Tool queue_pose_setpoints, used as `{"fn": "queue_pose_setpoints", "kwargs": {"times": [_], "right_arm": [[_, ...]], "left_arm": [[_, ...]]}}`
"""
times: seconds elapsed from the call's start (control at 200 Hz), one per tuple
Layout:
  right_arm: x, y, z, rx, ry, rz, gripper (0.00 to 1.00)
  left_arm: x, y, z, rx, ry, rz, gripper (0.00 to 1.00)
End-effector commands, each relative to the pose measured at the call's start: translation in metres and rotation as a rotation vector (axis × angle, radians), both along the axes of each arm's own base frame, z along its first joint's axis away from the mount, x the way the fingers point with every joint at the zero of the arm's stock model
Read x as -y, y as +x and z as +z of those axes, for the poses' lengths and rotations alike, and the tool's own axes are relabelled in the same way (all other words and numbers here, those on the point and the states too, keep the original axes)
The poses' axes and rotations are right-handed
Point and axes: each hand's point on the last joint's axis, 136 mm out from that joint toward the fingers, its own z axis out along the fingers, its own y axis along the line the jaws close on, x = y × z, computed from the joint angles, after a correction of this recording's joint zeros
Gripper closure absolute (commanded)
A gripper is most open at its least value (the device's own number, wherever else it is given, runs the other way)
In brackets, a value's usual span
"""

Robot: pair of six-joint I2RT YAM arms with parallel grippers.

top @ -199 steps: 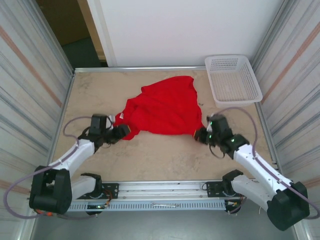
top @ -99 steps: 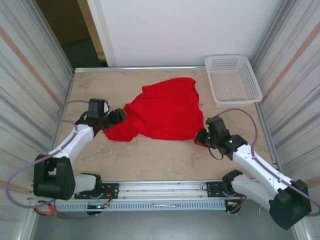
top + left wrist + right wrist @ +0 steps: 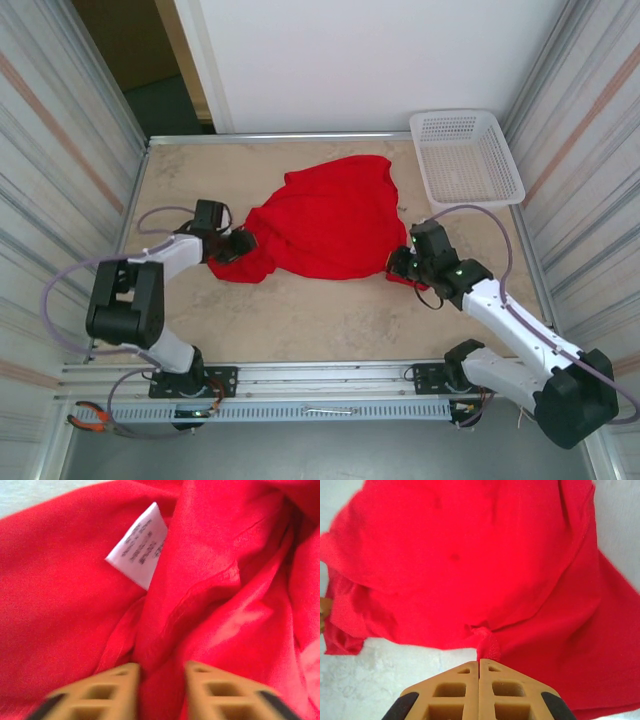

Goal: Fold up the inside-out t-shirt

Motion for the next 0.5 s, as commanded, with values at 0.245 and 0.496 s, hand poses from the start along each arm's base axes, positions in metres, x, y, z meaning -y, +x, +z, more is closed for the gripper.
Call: {"fn": "queue_pose_setpoints", "kwargs": {"times": [0.245,0.496], "right_arm": [[0.053,0.092,0.176,0.340,0.140,-0.082,1.00],[0.066,0.096,0.271,0.536,0.167,-0.069,1.00]], "left_arm": [[-0.042,0.113,0.229,0.497,-0.056,0.055,1.00],[-0.072,0.104,0.350,0.763,-0.169,0.132,1.00]]}}
